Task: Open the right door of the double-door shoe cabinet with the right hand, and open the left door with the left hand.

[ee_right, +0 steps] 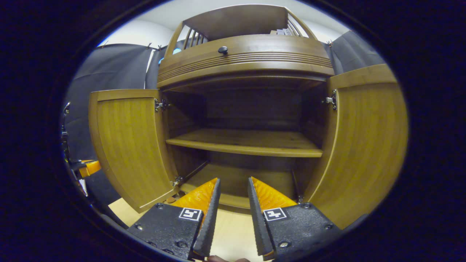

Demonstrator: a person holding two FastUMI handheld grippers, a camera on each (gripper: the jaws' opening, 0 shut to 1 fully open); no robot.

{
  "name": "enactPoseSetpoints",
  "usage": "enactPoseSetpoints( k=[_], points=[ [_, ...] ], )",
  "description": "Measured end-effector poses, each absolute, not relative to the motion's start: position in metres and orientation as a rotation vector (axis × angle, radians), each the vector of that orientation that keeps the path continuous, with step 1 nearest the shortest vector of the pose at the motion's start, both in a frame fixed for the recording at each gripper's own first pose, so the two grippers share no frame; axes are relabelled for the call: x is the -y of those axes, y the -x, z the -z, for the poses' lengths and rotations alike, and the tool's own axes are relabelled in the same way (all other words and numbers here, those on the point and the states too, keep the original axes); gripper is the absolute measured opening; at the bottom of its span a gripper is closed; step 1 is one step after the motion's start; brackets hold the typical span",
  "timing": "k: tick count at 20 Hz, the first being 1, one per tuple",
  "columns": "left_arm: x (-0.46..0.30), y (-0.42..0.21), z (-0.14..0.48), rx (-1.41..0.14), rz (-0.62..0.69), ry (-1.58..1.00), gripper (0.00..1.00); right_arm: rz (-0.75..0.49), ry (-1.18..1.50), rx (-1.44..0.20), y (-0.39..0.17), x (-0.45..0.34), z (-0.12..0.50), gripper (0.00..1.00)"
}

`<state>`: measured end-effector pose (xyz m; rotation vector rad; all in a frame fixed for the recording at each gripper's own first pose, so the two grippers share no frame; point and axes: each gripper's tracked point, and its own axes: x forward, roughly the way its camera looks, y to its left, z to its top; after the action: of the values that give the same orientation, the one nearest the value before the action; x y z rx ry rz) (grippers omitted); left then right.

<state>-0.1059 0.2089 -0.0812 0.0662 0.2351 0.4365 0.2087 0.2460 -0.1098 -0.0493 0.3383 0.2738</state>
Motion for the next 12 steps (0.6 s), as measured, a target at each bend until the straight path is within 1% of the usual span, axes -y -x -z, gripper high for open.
enactPoseSetpoints(
  k=[2, 4, 5, 6, 7, 8, 9, 12],
  points=[
    [-0.21, 0.113, 0.07, -0.204, -0.48, -0.092, 0.22, -0.25, 0.053, -0.324, -0.211, -0.238, 0.106, 0.48],
    [-0.205, 0.114, 0.06, -0.183, -0.488, -0.107, 0.22, -0.228, 0.051, -0.316, -0.213, -0.231, 0.104, 0.51],
    [-0.202, 0.114, 0.056, -0.17, -0.486, -0.108, 0.36, -0.216, 0.05, -0.314, -0.214, -0.229, 0.102, 0.51],
    [-0.2, 0.117, 0.048, -0.145, -0.508, -0.122, 0.22, -0.197, 0.053, -0.314, -0.214, -0.223, 0.101, 0.55],
    [-0.197, 0.117, 0.043, -0.13, -0.514, -0.127, 0.22, -0.191, 0.049, -0.31, -0.215, -0.222, 0.1, 0.61],
    [-0.192, 0.118, 0.039, -0.117, -0.514, -0.134, 0.18, -0.183, 0.049, -0.306, -0.215, -0.22, 0.099, 0.67],
    [-0.186, 0.115, 0.034, -0.107, -0.503, -0.132, 0.37, -0.18, 0.05, -0.303, -0.214, -0.218, 0.096, 0.67],
    [-0.162, 0.104, 0.031, -0.094, -0.444, -0.102, 0.37, -0.183, 0.051, -0.293, -0.211, -0.215, 0.092, 0.67]
  ],
)
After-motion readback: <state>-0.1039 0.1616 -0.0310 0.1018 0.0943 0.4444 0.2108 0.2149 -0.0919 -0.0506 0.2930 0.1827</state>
